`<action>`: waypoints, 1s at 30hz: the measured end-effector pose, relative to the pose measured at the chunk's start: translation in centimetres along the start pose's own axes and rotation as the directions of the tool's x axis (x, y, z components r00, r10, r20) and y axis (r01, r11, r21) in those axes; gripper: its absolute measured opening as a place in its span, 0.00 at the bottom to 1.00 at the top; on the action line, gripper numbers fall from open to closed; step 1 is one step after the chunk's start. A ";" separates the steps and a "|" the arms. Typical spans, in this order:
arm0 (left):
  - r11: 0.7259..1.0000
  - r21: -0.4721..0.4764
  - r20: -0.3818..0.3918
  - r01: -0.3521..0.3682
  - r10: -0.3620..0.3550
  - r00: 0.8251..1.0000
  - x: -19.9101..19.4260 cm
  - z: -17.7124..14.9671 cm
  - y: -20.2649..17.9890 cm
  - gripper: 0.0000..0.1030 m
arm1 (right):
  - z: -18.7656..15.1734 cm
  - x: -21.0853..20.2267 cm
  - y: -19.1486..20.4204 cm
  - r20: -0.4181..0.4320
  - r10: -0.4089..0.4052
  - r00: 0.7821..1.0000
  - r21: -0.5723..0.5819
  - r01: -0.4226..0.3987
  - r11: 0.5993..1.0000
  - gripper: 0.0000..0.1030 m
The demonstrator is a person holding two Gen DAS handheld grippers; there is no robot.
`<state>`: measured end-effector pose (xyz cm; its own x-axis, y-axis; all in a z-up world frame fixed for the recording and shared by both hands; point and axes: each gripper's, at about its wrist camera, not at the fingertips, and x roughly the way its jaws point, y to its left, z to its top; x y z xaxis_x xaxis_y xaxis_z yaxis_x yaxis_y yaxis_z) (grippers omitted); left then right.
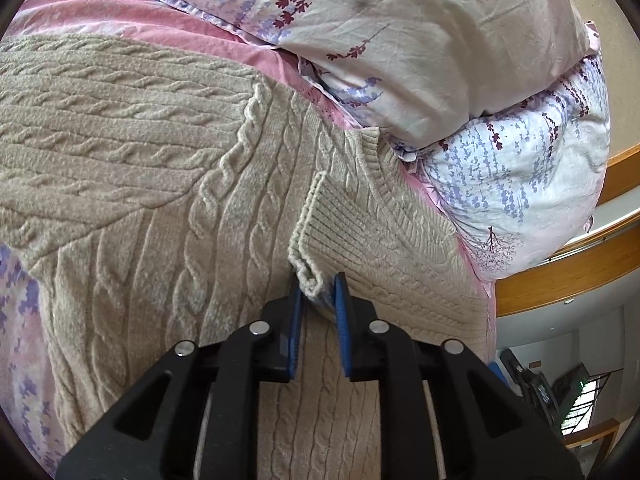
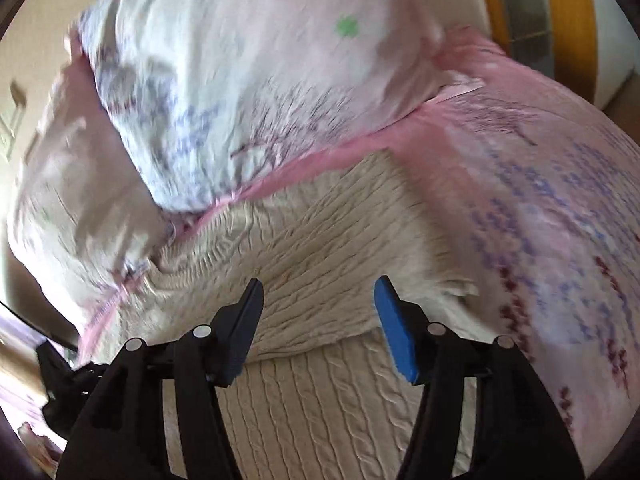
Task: Fold small clothes
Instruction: 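Move the left tool to the other sleeve and close on its cuff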
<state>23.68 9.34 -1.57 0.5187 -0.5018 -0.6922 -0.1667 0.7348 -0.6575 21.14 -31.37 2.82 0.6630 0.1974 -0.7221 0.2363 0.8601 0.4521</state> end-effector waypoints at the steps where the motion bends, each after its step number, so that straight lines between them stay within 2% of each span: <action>1: 1.000 0.005 -0.005 0.003 -0.003 1.000 -0.3 -0.1 -0.1 0.24 | 0.0 1.0 0.5 -0.027 -0.016 1.000 -0.023 0.015 1.000 0.58; 5: 0.998 0.068 0.014 0.004 -0.005 1.000 -4.2 -1.3 0.4 0.54 | -1.0 3.8 1.8 -0.092 -0.097 0.991 -0.116 0.086 0.989 0.61; 8: 0.999 0.047 0.068 -0.009 0.006 0.998 -8.8 -1.6 3.3 0.59 | -1.6 3.9 2.4 -0.082 -0.119 0.990 -0.175 0.103 0.979 0.66; 12: 0.993 -0.098 0.170 -0.066 0.082 0.982 -14.8 -0.7 9.3 0.58 | -1.6 3.2 1.7 -0.101 -0.055 0.993 -0.109 0.043 0.993 0.68; 14: 0.973 -0.202 0.216 -0.112 0.156 0.964 -17.4 0.1 12.7 0.58 | -1.4 3.1 1.4 -0.110 -0.026 0.994 -0.077 0.018 0.997 0.68; 17: 0.944 -0.306 0.239 -0.125 0.204 0.949 -19.3 1.0 15.8 0.51 | -1.4 2.7 1.5 -0.114 -0.007 0.993 -0.064 0.000 0.998 0.69; 20: 0.910 -0.388 0.252 -0.143 0.254 0.934 -20.1 2.0 18.2 0.45 | -1.7 2.3 1.9 -0.124 0.016 0.992 -0.065 -0.024 0.998 0.70; 24: 0.878 -0.462 0.253 -0.128 0.268 0.930 -19.8 2.8 20.5 0.38 | -2.0 2.3 2.6 -0.135 0.030 0.990 -0.080 -0.041 0.996 0.71; 30: 0.862 -0.500 0.293 -0.088 0.264 0.919 -19.7 3.9 21.6 0.34 | -2.3 2.4 2.8 -0.141 0.040 0.989 -0.084 -0.052 0.995 0.71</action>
<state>13.12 36.81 -0.97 0.6785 -0.1332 -0.7224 -0.6083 0.4495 -0.6542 21.76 -27.38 1.18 0.5651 0.2960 -0.7701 0.1410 0.8850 0.4437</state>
